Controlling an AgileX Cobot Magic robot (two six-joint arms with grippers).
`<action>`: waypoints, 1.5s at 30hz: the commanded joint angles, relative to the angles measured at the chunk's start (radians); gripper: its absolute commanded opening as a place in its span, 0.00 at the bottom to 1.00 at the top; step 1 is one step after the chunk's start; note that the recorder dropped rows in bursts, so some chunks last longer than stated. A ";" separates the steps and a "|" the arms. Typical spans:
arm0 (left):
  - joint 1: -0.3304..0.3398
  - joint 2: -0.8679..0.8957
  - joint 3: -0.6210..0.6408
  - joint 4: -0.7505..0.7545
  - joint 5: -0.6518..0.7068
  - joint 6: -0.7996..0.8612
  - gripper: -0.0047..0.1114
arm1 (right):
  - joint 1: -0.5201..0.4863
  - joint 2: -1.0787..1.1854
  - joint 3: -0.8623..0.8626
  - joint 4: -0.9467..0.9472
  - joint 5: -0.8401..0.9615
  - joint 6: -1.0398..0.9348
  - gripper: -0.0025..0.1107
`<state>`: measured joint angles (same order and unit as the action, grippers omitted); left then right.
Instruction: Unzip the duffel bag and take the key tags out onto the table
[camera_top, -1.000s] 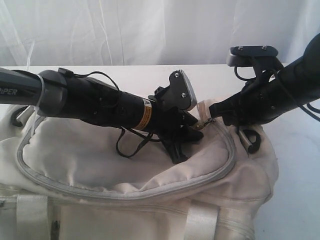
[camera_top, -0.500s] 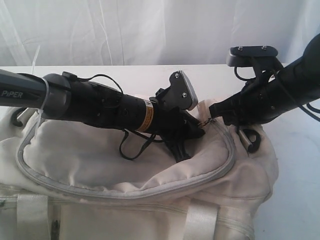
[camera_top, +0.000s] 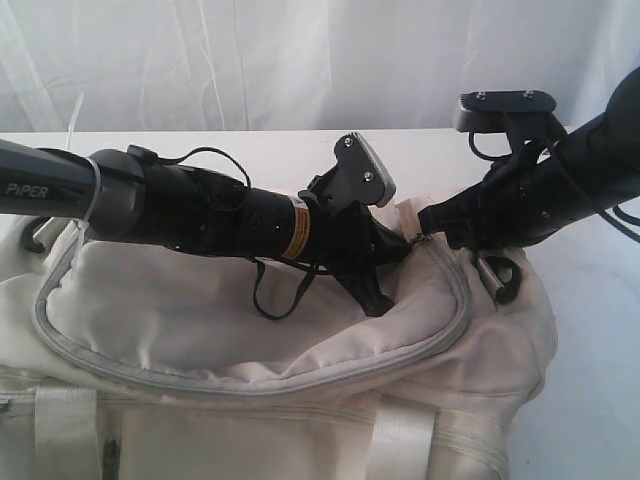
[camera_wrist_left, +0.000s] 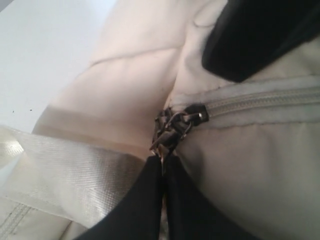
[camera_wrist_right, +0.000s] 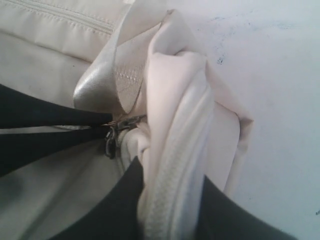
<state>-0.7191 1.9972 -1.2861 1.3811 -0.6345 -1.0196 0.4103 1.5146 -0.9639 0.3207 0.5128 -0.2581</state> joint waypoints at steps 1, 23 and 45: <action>-0.004 0.000 0.005 -0.005 0.025 -0.014 0.06 | -0.002 -0.005 -0.002 -0.005 -0.071 -0.015 0.02; 0.000 -0.052 0.005 0.120 0.099 -0.008 0.04 | -0.002 -0.005 -0.002 -0.005 -0.074 -0.015 0.02; 0.000 -0.280 0.061 0.363 -0.105 -0.397 0.04 | -0.002 -0.005 -0.002 -0.007 -0.107 -0.015 0.02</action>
<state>-0.7208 1.7595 -1.2452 1.7361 -0.7056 -1.3959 0.4120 1.5170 -0.9639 0.3324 0.4916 -0.2581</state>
